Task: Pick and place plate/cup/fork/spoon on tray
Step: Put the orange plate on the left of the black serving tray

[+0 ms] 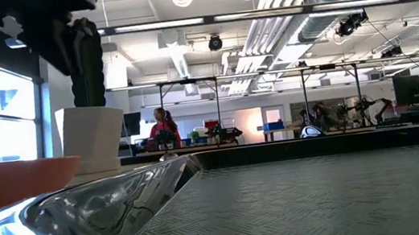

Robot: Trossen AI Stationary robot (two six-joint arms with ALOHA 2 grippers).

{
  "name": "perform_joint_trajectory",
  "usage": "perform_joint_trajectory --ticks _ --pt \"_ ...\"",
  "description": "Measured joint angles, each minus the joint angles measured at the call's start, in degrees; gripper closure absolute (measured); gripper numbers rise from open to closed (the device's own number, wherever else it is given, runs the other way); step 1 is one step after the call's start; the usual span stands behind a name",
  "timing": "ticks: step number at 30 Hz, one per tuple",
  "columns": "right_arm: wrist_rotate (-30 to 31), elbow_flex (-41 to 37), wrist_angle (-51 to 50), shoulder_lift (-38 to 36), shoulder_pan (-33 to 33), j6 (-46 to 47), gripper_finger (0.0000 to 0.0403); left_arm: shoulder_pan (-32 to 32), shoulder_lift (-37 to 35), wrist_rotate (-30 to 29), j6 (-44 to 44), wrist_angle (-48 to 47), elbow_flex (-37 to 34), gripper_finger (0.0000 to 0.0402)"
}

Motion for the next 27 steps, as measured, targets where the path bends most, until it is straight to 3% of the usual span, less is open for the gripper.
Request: perform_joint_trajectory --ticks 3,6,12,17,22,27 --pt "-6.58 0.0 18.33 5.01 -6.03 -16.23 0.0238 -0.87 0.05 0.42 -3.89 -2.14 -0.02 0.0275" --pt "-15.01 0.0 34.66 10.39 -11.71 -26.66 0.0238 -2.1 0.07 -0.9 -6.51 -1.12 -0.02 0.0275" --pt "-28.11 0.05 52.97 22.61 -19.35 -33.05 0.0238 -4.78 0.07 -10.0 -11.89 -0.01 -0.02 0.0275" --pt "-33.42 5.01 55.15 32.9 -23.23 -35.88 0.0238 -6.42 0.07 -18.44 -16.05 0.41 -0.02 0.0275" --pt "-40.07 16.68 54.29 43.78 -24.62 -39.51 0.0238 -7.02 0.07 -26.78 -19.59 3.46 -0.02 0.0275" --pt "-43.93 31.77 41.76 53.61 -23.87 -42.15 0.0238 -7.11 0.07 -29.13 -19.62 4.05 -0.02 0.0275"
